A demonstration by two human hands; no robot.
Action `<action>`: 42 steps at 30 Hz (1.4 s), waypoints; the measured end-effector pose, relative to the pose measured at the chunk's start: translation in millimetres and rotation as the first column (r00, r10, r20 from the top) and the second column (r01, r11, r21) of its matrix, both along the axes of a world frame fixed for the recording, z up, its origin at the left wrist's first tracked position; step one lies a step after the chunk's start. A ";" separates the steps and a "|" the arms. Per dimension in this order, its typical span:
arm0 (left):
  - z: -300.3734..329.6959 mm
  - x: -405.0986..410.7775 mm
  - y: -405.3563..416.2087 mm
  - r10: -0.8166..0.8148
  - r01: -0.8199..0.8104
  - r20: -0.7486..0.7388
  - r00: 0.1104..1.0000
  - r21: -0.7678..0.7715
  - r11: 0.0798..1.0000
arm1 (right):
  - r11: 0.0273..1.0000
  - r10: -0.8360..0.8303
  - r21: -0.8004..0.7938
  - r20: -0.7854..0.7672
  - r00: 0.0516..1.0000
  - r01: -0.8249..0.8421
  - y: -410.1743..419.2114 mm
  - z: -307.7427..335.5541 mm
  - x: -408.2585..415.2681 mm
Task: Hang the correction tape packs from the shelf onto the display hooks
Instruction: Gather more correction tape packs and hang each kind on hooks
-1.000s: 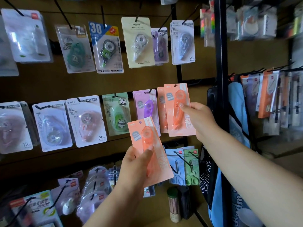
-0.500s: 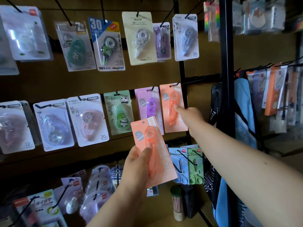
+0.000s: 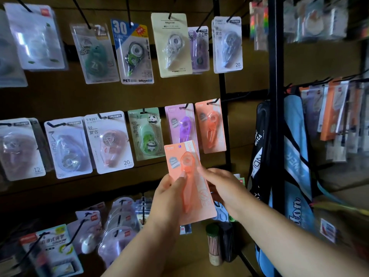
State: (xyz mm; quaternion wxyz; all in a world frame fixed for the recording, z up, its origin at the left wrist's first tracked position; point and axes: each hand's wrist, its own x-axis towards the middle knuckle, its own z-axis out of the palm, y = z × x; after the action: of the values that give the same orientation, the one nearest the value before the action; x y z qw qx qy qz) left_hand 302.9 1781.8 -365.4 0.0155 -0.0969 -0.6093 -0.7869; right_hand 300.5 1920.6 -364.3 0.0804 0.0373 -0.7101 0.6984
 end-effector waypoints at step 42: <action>-17.2 -2.9 -9.3 0.003 -0.003 0.054 0.999 0.002 1.000 | 0.934 -0.342 -0.190 -0.226 0.912 0.302 53.0 78.7 -39.1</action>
State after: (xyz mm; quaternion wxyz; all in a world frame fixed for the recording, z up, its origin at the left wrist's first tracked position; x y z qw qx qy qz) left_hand 300.0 1772.5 -382.6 0.0001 -0.0747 -0.6089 -0.7897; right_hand 261.4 1973.6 -285.7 0.2881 0.0030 -0.6352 0.7166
